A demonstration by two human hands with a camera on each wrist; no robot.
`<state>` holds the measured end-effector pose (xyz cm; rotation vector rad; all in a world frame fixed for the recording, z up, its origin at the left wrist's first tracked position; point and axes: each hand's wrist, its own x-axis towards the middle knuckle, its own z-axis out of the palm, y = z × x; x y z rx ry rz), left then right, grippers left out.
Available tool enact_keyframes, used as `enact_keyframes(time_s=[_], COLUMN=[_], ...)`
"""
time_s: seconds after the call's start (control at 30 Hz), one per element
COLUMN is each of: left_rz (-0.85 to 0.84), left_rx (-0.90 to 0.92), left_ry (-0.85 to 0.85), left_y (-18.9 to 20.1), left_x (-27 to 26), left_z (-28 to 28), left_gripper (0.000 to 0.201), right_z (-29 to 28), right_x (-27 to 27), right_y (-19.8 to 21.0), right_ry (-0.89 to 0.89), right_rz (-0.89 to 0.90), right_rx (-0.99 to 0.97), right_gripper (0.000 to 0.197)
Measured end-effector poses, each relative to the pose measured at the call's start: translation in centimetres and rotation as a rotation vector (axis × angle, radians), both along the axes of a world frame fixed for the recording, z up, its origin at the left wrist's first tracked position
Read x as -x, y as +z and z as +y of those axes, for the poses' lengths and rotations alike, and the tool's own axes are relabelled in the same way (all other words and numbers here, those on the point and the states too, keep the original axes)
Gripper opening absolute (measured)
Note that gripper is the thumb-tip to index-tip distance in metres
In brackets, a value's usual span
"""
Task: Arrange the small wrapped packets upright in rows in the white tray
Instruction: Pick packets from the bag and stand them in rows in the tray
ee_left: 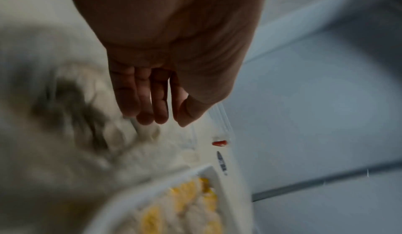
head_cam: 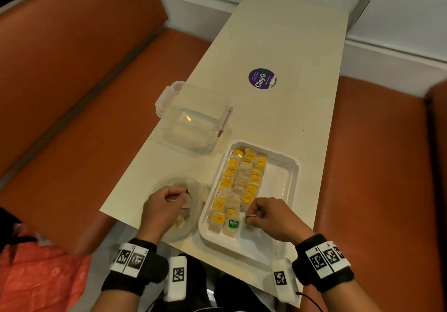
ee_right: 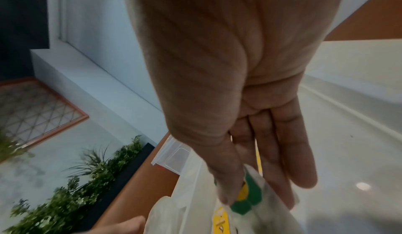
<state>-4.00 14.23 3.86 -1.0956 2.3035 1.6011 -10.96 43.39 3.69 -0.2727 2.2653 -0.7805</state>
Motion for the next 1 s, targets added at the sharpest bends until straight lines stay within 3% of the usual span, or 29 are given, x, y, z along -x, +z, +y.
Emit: enact_keyframes(time_s=[0.1,0.2,0.4,0.7,1.0], left_rz=[-0.104,-0.233,-0.285,-0.268,-0.238], left_rx=[0.362,0.475,0.531,0.561,0.574], left_ry=[-0.184,-0.326,-0.441,-0.482,-0.523], left_y=[-1.6,-3.5,-5.5,-6.0,-5.6], left_x=[-0.3,-0.7,-1.6,-1.7,-1.7], left_z=[-2.1,-2.7,-1.9,-2.0,-1.8], left_gripper=[0.017,0.038,0.060,0.064,0.060], right_z=[-0.2,-0.8,-1.1,-1.4,-0.8], right_x=[0.2,0.5,1.0,1.0,1.3], right_y=[-1.1,-2.2,-4.1,-5.3,-4.4], right_ry=[-0.021,-0.052,-0.132,-0.302,-0.387], right_rz=[-0.024,-0.039,-0.002,0.112,0.194], right_rx=[-0.010,0.003,-0.003,0.022,0.034], right_gripper=[0.008,0.011,0.009,0.011,0.028])
